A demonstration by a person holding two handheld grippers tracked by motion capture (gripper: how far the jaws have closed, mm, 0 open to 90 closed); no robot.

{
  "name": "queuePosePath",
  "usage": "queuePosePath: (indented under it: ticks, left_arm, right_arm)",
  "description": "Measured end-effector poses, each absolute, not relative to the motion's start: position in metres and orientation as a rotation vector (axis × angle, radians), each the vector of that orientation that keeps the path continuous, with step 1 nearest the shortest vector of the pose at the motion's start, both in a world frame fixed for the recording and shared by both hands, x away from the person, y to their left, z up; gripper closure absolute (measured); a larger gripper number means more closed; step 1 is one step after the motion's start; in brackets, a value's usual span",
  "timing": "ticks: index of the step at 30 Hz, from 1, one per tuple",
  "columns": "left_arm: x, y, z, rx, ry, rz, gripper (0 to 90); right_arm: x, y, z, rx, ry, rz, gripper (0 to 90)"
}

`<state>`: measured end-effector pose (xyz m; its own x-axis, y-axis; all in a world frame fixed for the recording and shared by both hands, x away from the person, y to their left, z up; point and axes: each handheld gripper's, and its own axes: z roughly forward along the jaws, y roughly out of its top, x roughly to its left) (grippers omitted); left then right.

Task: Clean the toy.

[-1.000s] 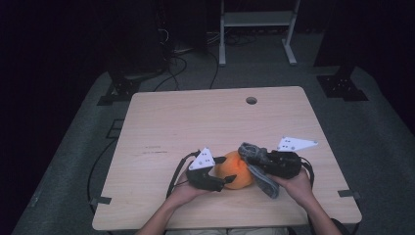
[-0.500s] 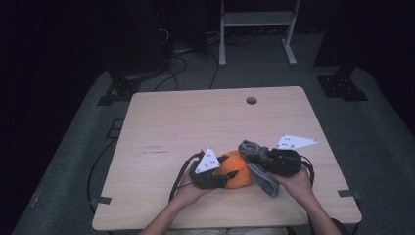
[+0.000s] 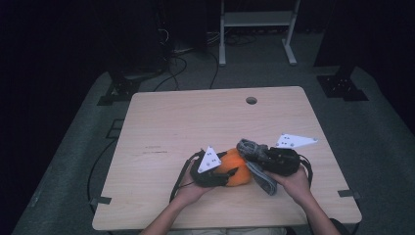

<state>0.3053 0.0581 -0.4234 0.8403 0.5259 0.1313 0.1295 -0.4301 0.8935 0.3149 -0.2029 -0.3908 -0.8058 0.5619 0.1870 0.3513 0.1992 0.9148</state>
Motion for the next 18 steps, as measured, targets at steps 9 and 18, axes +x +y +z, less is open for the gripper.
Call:
queuePosePath:
  ticks: [9, 18]
  left_arm:
    - [0.321, 0.082, -0.423, 1.898, 0.571, 0.238, 26.2]
    - [0.314, 0.078, -0.425, 1.955, 0.468, 0.151, 32.0]
  right_arm:
    - [0.311, -0.207, -0.409, 0.904, 2.434, 1.615, 74.7]
    - [0.316, -0.199, -0.4, 0.845, 2.424, 1.581, 74.6]
